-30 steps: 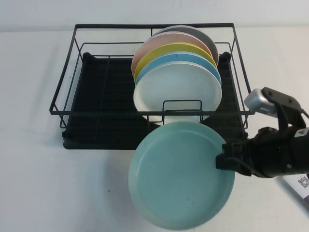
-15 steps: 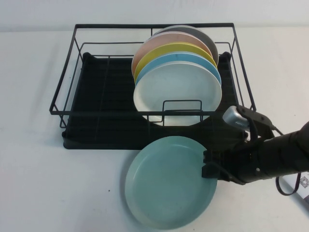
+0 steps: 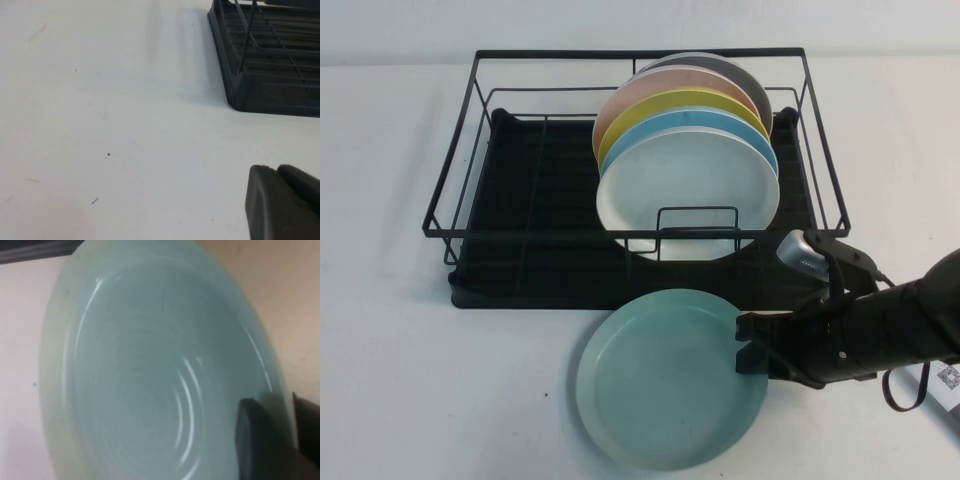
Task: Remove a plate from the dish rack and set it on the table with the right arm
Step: Place the plate from the table
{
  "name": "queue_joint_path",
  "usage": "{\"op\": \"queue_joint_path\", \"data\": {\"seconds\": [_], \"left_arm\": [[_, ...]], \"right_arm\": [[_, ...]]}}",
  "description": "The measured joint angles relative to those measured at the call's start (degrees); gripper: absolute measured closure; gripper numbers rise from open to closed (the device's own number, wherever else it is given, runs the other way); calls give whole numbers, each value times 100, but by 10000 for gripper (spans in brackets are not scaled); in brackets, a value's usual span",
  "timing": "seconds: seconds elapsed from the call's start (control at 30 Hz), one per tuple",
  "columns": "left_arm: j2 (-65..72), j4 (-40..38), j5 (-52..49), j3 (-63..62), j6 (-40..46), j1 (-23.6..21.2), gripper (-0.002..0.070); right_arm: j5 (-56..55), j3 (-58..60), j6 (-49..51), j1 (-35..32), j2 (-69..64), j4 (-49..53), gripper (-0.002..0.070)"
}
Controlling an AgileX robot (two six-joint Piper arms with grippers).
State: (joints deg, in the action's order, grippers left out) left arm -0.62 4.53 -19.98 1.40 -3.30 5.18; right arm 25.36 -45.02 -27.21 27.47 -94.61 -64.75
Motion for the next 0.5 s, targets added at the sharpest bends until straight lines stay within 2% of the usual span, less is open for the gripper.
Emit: {"op": "queue_joint_path", "data": {"seconds": [0.23, 0.33, 0.5], "left_arm": [[0, 0, 0, 0, 0, 0, 679], [0, 0, 0, 0, 0, 0, 679], [0, 0, 0, 0, 0, 0, 679]], "right_arm": [[-147, 0, -19, 0, -24, 49, 337], [-84, 0, -29, -94, -2, 83, 312], [295, 0, -29, -519, 563, 446, 337]]}}
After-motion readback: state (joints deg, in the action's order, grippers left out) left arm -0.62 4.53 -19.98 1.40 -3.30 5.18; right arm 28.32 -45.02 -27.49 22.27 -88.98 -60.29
